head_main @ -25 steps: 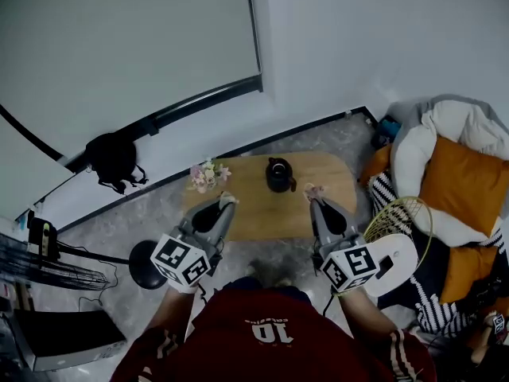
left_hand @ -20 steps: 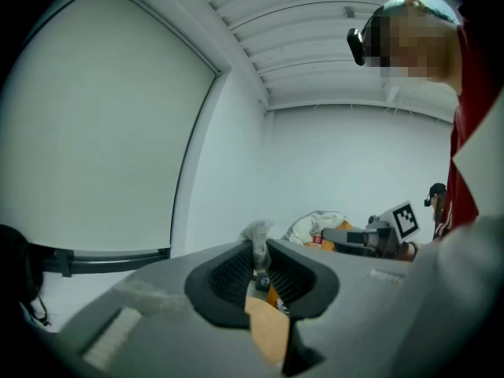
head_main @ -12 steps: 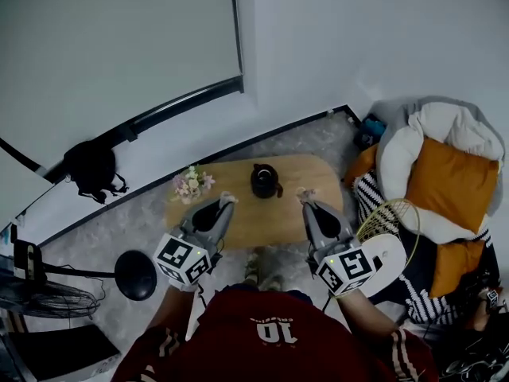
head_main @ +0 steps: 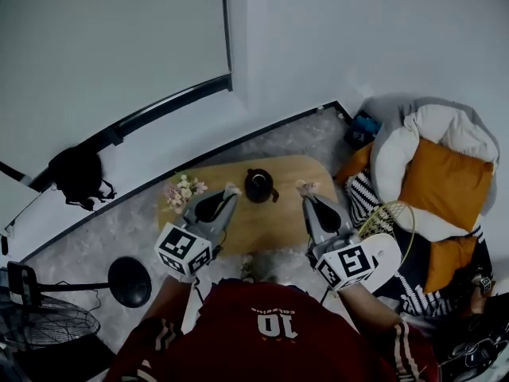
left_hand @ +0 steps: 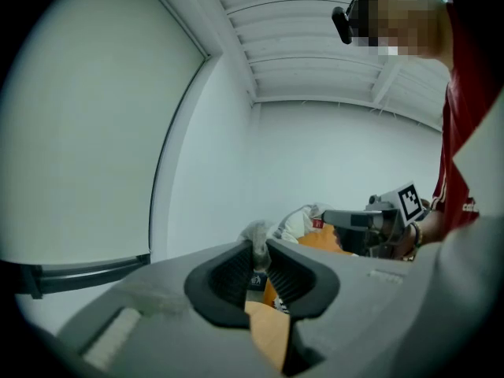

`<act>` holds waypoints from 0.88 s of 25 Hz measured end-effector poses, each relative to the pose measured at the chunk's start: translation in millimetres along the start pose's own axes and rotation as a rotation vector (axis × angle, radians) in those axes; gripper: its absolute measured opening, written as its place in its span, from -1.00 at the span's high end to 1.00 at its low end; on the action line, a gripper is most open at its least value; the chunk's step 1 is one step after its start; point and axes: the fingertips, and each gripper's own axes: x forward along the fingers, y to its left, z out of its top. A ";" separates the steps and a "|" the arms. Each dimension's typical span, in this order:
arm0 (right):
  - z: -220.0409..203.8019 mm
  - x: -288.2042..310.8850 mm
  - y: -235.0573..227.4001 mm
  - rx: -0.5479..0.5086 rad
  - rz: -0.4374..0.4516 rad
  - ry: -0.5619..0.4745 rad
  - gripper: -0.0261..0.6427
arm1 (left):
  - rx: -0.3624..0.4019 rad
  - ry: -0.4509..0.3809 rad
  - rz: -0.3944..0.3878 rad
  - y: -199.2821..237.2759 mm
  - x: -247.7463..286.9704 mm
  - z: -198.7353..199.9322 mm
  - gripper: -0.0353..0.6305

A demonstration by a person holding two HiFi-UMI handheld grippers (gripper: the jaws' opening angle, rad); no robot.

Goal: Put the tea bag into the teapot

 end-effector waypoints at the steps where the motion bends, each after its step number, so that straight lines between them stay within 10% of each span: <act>1: -0.8 4.7 -2.6 -0.004 -0.002 0.004 0.93 | 0.001 0.004 -0.008 5.0 4.8 -0.7 0.74; 22: -28.4 75.1 -35.7 0.026 -0.135 0.009 0.93 | 0.100 0.206 -0.236 68.5 92.9 -73.7 0.74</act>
